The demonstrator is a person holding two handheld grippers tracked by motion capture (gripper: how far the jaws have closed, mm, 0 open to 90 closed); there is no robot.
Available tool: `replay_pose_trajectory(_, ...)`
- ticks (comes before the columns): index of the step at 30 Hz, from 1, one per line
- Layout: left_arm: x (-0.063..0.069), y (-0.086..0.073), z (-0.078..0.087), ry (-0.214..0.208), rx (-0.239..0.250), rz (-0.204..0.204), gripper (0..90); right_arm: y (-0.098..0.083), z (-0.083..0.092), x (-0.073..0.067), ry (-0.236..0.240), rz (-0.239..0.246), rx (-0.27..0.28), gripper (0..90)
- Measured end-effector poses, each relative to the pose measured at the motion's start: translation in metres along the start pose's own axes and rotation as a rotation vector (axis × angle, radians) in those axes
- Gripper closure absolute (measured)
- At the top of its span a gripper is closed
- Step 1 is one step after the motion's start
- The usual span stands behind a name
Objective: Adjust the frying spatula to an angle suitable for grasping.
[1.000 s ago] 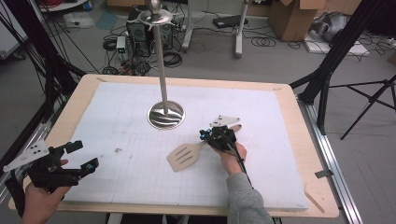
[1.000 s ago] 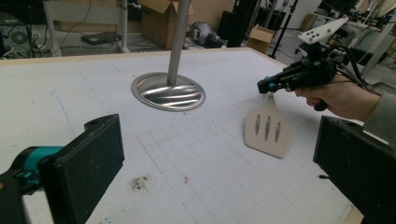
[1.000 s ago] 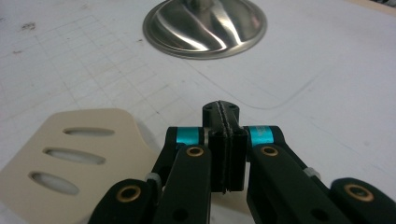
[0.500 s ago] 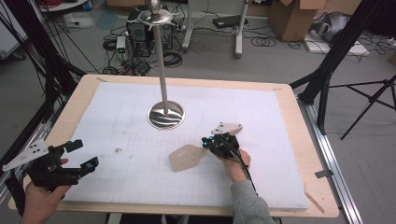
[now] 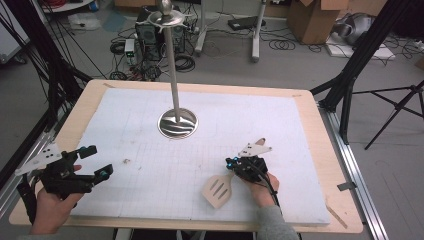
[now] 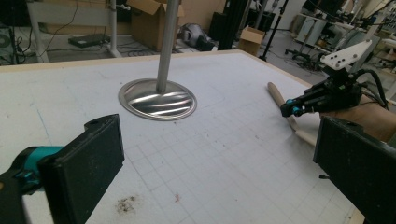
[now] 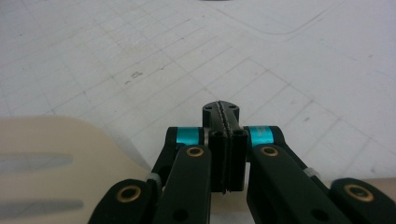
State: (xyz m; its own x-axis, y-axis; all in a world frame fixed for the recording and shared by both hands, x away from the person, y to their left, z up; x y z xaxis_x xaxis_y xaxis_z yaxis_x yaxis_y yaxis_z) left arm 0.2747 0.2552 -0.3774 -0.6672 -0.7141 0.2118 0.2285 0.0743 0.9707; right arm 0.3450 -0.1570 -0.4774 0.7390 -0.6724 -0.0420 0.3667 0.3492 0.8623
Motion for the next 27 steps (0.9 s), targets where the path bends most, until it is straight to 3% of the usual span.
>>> replay_pose_trajectory(7,0.001,0.0,-0.004,-0.009,-0.005,0.0,2.1,-0.003,0.021,0.019,-0.045,-0.026,0.018,90.0)
replay_pose_trajectory(15,0.002,0.0,-0.002,-0.008,0.0,0.001,2.1,-0.025,0.055,0.069,-0.164,-0.107,0.004,90.0)
replay_pose_trajectory(18,0.001,-0.001,-0.002,-0.006,-0.003,0.004,2.1,-0.031,0.056,0.08,-0.187,-0.129,-0.001,90.0)
replay_pose_trajectory(22,0.002,-0.003,-0.002,-0.006,-0.012,-0.003,2.1,-0.029,0.047,0.084,-0.184,-0.126,0.014,90.0)
replay_pose_trajectory(25,0.002,-0.002,0.0,-0.003,-0.008,-0.007,2.1,-0.029,0.039,0.087,-0.181,-0.116,-0.032,90.0)
replay_pose_trajectory(27,0.002,-0.002,0.001,-0.002,-0.007,-0.011,2.1,-0.027,0.037,0.089,-0.175,-0.106,-0.023,90.0)
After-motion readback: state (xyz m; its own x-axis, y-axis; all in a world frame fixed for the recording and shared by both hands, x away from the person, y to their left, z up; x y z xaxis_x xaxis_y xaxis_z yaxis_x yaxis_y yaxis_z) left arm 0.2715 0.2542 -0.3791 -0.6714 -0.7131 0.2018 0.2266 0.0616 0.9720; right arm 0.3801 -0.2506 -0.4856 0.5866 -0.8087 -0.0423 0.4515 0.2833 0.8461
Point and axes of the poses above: each handheld gripper's, and its own axes: z roughly backward along the jaws, y roughly out of its top, x roughly to its right, the point moved 6 cm from there along -z, roughly forward along the jaws, and after that the axes turned 6 degrees about x, right-handed, at the moved point
